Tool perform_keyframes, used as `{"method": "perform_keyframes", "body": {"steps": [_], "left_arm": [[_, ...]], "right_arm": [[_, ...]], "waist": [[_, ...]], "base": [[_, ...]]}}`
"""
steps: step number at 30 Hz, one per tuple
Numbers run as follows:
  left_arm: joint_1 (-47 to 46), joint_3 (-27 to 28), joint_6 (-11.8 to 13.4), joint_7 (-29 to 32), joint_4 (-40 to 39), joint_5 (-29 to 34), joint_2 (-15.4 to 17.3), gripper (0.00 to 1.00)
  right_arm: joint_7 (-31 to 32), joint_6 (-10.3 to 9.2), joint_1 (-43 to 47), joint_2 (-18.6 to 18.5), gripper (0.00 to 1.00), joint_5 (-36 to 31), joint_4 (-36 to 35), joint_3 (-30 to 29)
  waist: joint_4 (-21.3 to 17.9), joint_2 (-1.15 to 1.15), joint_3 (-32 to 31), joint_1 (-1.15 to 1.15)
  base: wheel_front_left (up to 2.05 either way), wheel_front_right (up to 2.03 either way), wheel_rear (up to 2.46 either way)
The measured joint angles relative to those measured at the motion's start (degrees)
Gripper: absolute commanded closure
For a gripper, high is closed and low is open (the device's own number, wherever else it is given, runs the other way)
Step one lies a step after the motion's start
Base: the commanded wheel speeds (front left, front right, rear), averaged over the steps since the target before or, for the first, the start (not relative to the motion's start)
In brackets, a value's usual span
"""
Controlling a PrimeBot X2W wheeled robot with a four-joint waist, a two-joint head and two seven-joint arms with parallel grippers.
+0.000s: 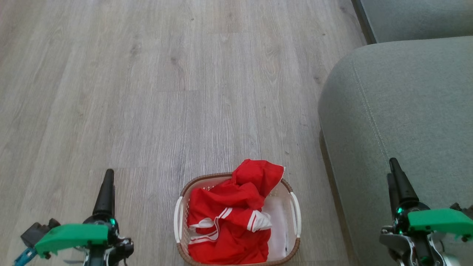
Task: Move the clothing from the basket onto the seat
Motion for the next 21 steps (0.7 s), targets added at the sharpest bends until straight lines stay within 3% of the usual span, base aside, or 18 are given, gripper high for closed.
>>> {"method": "perform_keyframes", "body": {"steps": [21], "left_arm": [[-0.2,-3.2,0.5,-3.5,-2.7,24.8,0.5,0.00]], "right_arm": [[-3.6,0.00,0.0,-1.2,0.00,-20.8,-3.6,3.1]], "waist": [[-0.6,0.00,-0.1,0.00]], "base": [[0.00,0.00,0.00]]}}
